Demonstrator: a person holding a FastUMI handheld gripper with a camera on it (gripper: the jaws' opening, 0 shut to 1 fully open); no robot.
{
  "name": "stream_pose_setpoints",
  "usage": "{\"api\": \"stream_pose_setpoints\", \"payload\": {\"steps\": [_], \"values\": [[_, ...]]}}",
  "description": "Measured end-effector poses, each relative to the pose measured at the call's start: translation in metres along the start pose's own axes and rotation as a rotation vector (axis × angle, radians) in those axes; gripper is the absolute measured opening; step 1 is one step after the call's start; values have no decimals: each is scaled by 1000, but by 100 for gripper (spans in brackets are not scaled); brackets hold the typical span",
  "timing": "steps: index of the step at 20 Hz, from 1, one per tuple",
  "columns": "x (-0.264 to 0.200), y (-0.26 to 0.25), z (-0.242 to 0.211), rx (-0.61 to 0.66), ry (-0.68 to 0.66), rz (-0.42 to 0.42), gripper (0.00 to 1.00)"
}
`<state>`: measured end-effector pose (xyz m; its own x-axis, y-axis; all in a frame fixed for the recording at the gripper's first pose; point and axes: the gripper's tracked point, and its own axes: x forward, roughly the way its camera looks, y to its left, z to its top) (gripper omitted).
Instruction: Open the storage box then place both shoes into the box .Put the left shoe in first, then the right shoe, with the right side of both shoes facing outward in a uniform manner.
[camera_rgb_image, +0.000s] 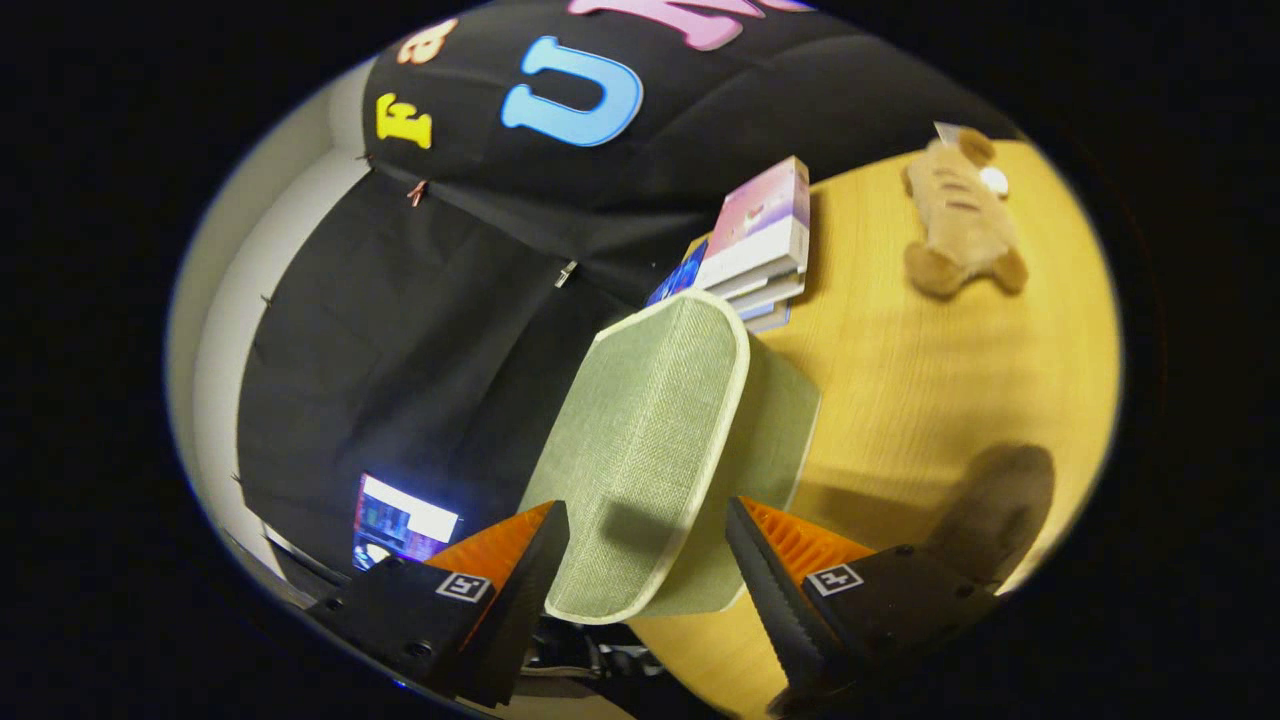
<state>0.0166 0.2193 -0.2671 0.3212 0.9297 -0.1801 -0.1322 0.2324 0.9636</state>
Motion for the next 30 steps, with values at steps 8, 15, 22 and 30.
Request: {"api": "stream_pose_setpoints", "payload": {"steps": [8, 15, 22, 30], "values": [[24, -9, -12, 315, 44, 163, 96], [30, 1, -14, 356, 53, 232, 61], [17, 10, -6, 301, -3, 245, 11], [4, 57, 13, 142, -89, 160, 7]]}}
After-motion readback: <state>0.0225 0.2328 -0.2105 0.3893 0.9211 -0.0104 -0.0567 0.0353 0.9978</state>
